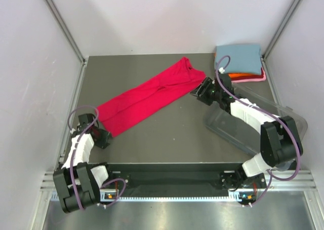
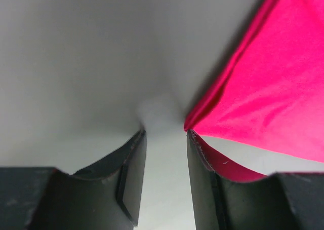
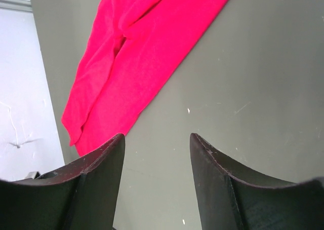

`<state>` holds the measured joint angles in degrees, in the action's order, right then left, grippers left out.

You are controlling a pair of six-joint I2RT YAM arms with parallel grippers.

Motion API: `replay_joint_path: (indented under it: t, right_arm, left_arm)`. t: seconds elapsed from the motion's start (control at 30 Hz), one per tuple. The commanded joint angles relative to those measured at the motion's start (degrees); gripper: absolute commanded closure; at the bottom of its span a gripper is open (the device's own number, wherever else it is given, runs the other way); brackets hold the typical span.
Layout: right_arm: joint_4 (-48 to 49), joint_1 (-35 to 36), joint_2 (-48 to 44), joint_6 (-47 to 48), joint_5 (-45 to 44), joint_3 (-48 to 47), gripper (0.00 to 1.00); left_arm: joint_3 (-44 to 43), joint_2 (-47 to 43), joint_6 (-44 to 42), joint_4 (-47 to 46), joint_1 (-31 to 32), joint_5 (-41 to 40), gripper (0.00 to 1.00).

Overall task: Fold and stack the t-shirts
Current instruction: Fold the tshirt

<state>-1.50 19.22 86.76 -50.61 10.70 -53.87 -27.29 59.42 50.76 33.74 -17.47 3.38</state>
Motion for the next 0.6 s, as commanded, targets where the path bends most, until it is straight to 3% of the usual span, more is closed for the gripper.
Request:
replay_joint_path:
  t: [0.0,0.57]
  right_arm:
    - [2.73,-1.03,-0.45,1.74,1.43,-0.45,0.45]
    - [3.08,-1.12,-0.45,0.95,1.52,-0.27,0.45]
  left_arm:
    - [1.01,1.14,0.74,-4.38,-0.37,0.31,0.57]
    - [3.82,4.12,1.00,-11.67,-0.19,3.82,0.59]
